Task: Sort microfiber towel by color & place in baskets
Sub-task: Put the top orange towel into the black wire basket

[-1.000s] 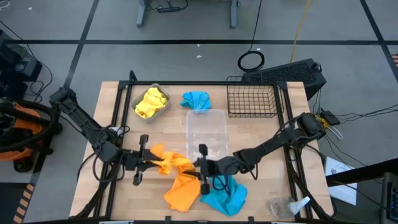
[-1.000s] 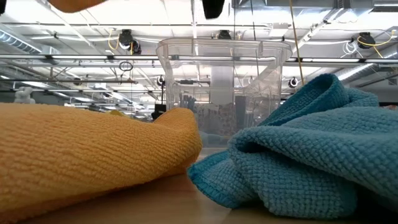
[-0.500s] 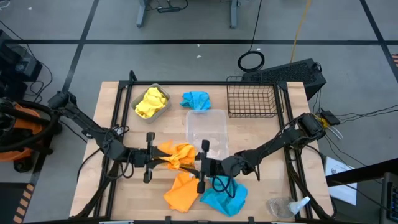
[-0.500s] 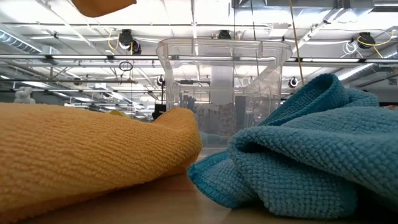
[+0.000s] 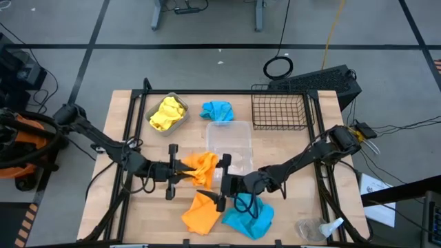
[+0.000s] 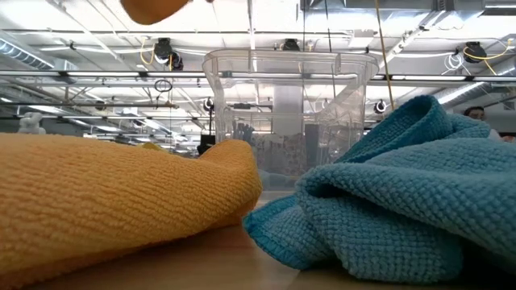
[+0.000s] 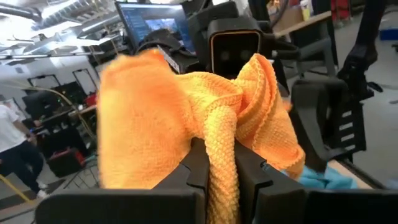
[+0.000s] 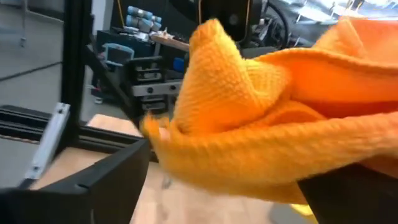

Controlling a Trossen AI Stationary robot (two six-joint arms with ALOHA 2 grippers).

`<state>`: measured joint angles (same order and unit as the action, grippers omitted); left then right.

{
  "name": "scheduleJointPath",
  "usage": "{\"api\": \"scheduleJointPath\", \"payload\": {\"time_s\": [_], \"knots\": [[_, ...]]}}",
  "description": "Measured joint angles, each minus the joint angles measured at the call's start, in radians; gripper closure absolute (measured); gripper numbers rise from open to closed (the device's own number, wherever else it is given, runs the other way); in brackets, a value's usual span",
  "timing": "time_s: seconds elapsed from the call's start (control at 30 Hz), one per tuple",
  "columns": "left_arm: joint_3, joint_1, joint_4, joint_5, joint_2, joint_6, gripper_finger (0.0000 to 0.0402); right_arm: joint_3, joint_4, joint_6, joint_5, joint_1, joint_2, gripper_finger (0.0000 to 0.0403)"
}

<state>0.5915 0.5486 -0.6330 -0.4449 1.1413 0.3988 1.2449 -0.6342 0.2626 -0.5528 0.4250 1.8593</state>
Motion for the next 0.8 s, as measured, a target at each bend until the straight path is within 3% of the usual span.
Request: {"api": "scheduleJointPath", "payload": {"time_s": [0.17,0.33,0.8], "knots": [[0.0,-0.029,-0.052,0.008,0.029,-0.001,0.0368,0.0,-0.109,0.124,-0.031,-0.003,0.054,0.0043],[0.0,-0.04,-0.058,0.008,0.051,0.0,0.0368,0.0,-0.15,0.122,-0.067,-0.014,0.079,0.009],[0.0,-0.04,-0.062,0.036,0.051,-0.03,0.0353,0.0,-0.162,0.089,-0.076,-0.02,0.079,0.0315]]}}
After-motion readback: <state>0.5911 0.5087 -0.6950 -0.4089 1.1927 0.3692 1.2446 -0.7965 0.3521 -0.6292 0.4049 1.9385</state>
